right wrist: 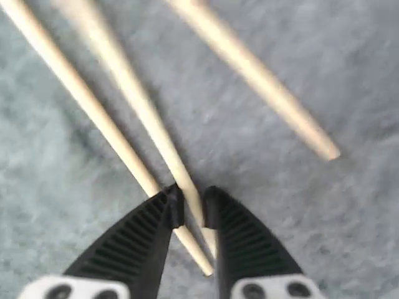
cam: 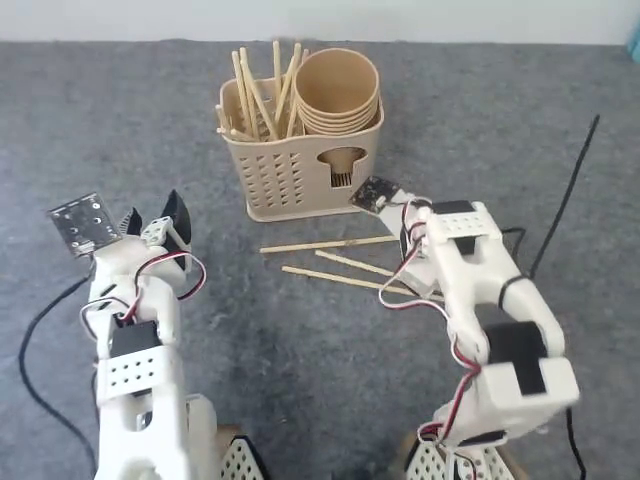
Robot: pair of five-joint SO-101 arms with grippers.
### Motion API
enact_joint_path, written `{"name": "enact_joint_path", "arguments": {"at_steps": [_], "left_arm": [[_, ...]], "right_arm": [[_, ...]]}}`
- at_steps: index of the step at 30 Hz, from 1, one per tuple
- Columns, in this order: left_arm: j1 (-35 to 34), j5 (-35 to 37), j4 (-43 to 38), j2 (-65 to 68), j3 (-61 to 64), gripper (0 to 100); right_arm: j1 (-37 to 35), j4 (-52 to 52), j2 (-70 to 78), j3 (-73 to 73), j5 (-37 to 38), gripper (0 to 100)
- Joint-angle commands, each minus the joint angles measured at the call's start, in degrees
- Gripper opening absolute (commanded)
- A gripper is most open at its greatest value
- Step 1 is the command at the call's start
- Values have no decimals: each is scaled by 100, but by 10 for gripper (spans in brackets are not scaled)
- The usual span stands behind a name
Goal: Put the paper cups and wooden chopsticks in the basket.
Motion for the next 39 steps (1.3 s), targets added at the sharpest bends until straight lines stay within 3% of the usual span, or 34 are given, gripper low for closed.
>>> {"name": "enact_joint_path", "arguments": {"at_steps": [1,10,14,19,25,28,33,39], "left_arm": [[62,-70,0,-123,-31,205],[281,-44,79,-123,-22,203],[879,-9,607,-176,-92,203],[1908,1108,1292,-123,-479,203],[3112,1723,1389,62,-602,202],[3305,1776,1090,862,-804,202],[3314,2022,1073,3367,-1947,202],[3411,2576,2716,5424,-4004,202]], "right_arm": [[-48,-338,-910,862,26,9],[-75,233,-4040,2268,35,9],[-119,1077,-5552,2567,70,9],[-101,1921,-7327,2927,53,9],[-57,2105,-9068,3974,35,9],[-40,2149,-9604,4299,26,9],[180,2158,-9763,4299,26,9],[215,2158,-9763,4316,53,9]]}}
